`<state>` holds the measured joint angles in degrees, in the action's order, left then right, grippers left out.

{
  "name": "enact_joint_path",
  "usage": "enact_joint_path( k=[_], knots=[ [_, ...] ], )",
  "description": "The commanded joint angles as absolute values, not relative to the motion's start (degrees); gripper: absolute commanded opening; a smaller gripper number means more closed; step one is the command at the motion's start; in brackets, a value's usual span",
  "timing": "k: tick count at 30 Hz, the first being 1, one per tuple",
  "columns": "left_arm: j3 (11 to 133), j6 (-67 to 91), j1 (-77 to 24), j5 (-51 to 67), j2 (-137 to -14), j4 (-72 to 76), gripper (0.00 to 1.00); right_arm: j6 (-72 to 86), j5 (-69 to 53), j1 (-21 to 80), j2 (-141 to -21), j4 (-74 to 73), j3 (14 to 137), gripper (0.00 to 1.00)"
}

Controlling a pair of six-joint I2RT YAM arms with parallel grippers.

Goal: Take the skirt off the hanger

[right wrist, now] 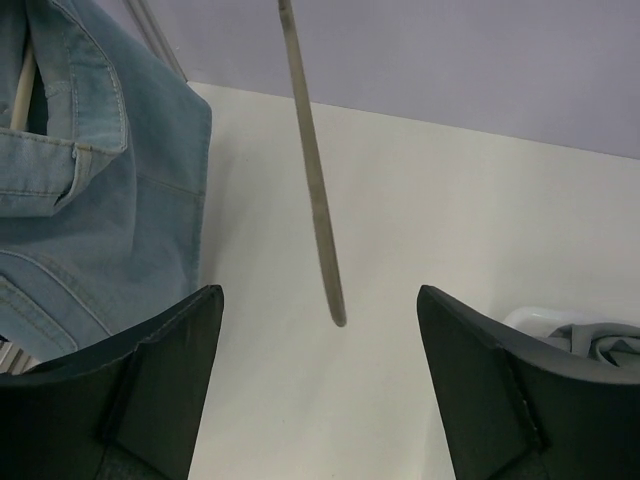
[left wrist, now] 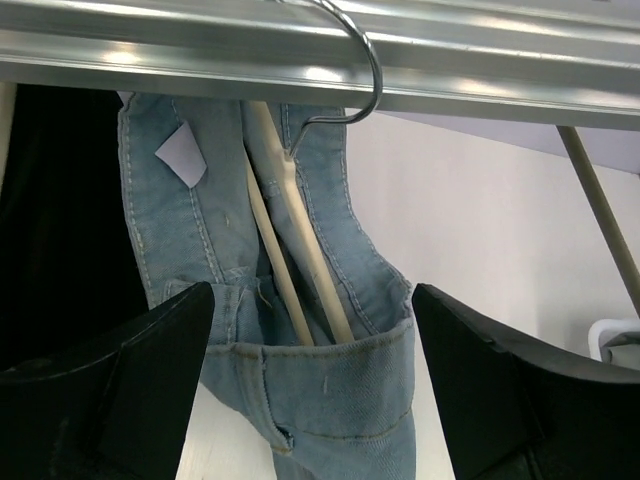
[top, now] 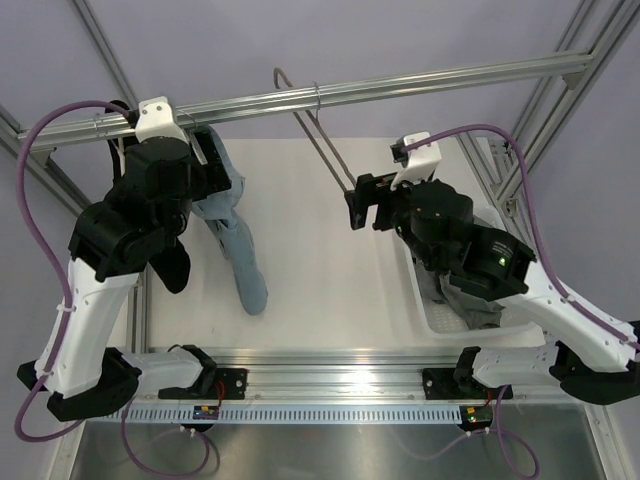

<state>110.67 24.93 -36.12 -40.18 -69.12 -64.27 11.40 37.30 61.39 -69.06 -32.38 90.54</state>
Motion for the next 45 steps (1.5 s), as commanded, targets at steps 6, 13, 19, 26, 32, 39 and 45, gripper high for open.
enact_joint_path(
  k=[6,13,19,26,32,39,45],
  knots=[
    [105.1,24.3,-33.8,-37.1,-69.9,-56.9,0.7,13.9,39.3,61.1,-59.9,-34.9,90.5,0.88],
    [99.1,24.4,-32.9,-38.2,-68.8,-53.1,0.61,13.7,40.7,61.1,-54.1,-37.3,90.1,0.9],
    [97.6,24.4,-32.5,-38.8,-68.6,-51.2,0.0,14.4,40.3,61.1,-54.0,-41.0,90.8,0.91],
    [99.3,22.9,-32.6,-38.5,-63.6,-48.3,0.0,13.6,40.6,61.1,-54.1,-41.4,89.7,0.92],
    [104.8,22.9,-32.6,-38.5,-61.0,-49.5,0.0,13.2,41.0,61.1,-54.0,-41.2,89.7,0.93],
    [108.3,23.0,-32.5,-34.4,-59.3,-52.1,0.0,12.7,41.0,61.1,-54.4,-41.2,90.1,0.93],
    [97.5,27.9,-32.5,-22.4,-52.3,-53.2,0.0,11.9,35.7,61.1,-56.9,-43.5,92.8,0.94]
  ],
)
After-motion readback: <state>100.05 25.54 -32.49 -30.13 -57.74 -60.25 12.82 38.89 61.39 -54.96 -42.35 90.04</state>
